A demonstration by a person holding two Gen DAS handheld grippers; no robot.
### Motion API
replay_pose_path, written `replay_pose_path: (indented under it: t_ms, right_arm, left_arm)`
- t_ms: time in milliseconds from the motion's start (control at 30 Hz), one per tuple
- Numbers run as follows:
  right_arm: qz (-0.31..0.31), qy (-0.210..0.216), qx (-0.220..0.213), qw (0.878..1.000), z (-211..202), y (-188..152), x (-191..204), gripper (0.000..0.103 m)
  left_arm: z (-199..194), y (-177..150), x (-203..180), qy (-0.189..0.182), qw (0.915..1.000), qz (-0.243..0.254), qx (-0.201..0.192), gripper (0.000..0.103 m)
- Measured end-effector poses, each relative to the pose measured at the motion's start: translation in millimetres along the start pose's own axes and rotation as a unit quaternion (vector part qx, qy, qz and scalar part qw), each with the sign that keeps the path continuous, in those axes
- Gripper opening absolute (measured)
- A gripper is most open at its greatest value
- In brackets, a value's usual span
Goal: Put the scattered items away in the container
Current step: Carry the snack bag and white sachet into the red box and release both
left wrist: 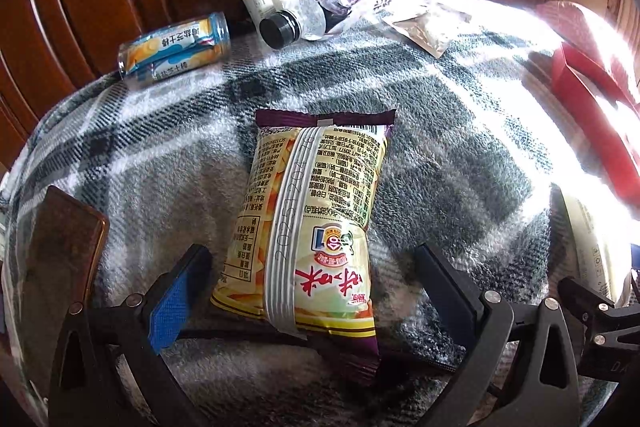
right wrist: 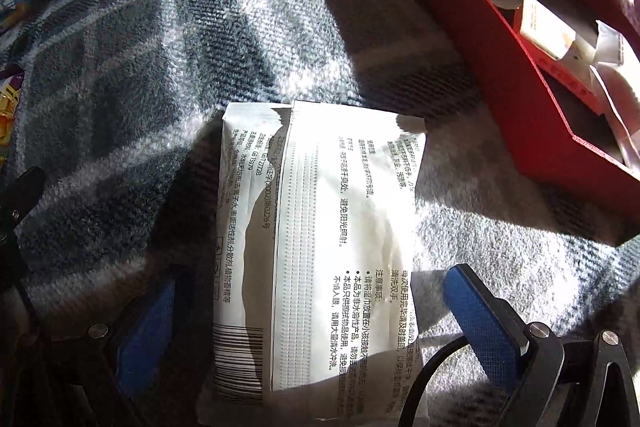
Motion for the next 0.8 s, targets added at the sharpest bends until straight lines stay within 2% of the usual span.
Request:
replay_pose_path:
  t_ms: [100,233,300,367,400,467,500,533,600,667,800]
  right_arm:
    - [0.002,0.006,0.013,1.0,1.3,3.7,-0.8,0.103]
    - [0.002,0.009,0.011,1.0,0.6,5.7,-0.9,0.103]
    - [0.006,0.012,0.013,1.0,0.6,7.6,-1.1,0.103]
    - [0.005,0.014,0.018,1.0,1.2,9.4,-1.0,0.103]
    - [0.005,0.016,0.021,1.0,1.1,10.0,-0.9,0.103]
    - [0.003,0.021,0.019,1.0,-2.2,10.9,-0.6,0.094]
    - [0.0,0.022,0.017,1.0,-4.9,11.3,-0.2,0.09]
    - [-0.003,0.028,0.017,0.999,-8.5,12.0,0.8,0.078]
    - [0.004,0.038,0.017,0.999,-14.2,13.5,0.1,0.064]
    - [0.017,0.052,0.025,0.998,-15.8,15.3,-2.7,0.063]
    - [0.074,0.101,0.014,0.992,-33.9,26.3,-20.2,0.063]
  left_arm:
    - [1.3,1.0,0.2,-0.002,1.0,-0.002,0.004,0.103]
    - [5.8,9.9,1.2,-0.006,0.999,-0.016,0.04,0.103]
    - [8.5,13.7,0.2,0.002,0.9983,-0.024,0.052,0.103]
    - [11.1,17.7,-4.2,0.012,0.9979,-0.013,0.062,0.102]
    - [11.5,20.0,-5.9,0.01,0.9974,-0.01,0.07,0.098]
    - [8.0,26.6,-8.4,0.003,0.9969,-0.009,0.078,0.078]
    - [5.6,29.9,-10.0,0.001,0.9967,-0.007,0.081,0.051]
    - [5.1,32.2,-11.4,0.0,0.9959,-0.005,0.09,0.049]
    - [5.8,35.2,-12.6,0.003,0.9942,-0.008,0.107,0.048]
    - [2.8,38.3,-14.1,-0.004,0.9929,-0.018,0.118,0.047]
    - [-22.8,60.9,-33.0,-0.068,0.9911,-0.054,0.101,0.047]
Point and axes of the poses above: each gripper's, at about its wrist camera, not at the fingertips, and z roughly the way its jaws point, x to its left, y to its top, the point moved 5 cm from there along z, roughly the way its jaws point, and after that the axes turned 1 degree about x, right-handed, at the moved point
